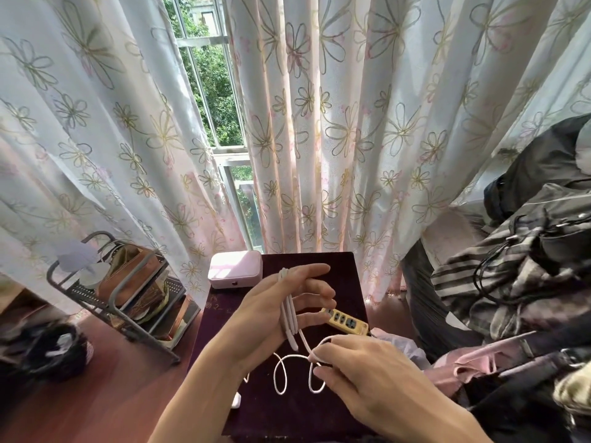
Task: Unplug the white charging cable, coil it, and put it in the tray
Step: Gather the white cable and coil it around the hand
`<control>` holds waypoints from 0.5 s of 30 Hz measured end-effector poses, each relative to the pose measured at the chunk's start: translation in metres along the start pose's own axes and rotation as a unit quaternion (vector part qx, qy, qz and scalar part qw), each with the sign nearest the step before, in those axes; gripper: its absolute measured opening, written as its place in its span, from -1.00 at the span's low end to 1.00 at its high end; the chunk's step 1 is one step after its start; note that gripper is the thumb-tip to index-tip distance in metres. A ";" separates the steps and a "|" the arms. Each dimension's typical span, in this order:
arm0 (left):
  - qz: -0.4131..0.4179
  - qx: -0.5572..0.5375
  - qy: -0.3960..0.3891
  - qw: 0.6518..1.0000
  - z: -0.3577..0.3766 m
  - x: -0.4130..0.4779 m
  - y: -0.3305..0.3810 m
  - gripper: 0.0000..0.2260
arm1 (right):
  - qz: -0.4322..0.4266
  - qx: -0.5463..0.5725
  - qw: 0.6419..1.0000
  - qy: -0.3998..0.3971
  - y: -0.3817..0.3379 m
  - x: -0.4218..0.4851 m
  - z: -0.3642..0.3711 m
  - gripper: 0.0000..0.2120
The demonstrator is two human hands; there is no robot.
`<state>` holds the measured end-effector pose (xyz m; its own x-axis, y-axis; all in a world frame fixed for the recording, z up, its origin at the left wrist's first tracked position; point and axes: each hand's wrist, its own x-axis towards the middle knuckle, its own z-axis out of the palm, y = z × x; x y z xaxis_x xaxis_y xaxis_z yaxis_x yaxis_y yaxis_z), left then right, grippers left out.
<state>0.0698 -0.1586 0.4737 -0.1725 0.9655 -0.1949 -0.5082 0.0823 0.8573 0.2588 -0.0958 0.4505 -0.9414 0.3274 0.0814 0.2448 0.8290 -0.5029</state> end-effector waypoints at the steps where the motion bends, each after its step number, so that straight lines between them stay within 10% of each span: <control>1: -0.001 0.005 0.003 1.000 0.001 0.000 -0.001 -0.66 | -0.010 -0.008 1.000 0.002 -0.002 -0.001 -0.007 -0.66; 15: -0.038 0.219 -0.118 0.968 0.047 -0.007 -0.021 -0.72 | -0.039 0.030 0.999 -0.022 -0.006 0.015 -0.108 -0.87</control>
<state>0.1212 -0.1550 0.4795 0.0749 0.9777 -0.1962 -0.0971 0.2030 0.9744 0.2683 -0.0468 0.5474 -0.9666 0.2418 0.0849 0.1576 0.8220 -0.5472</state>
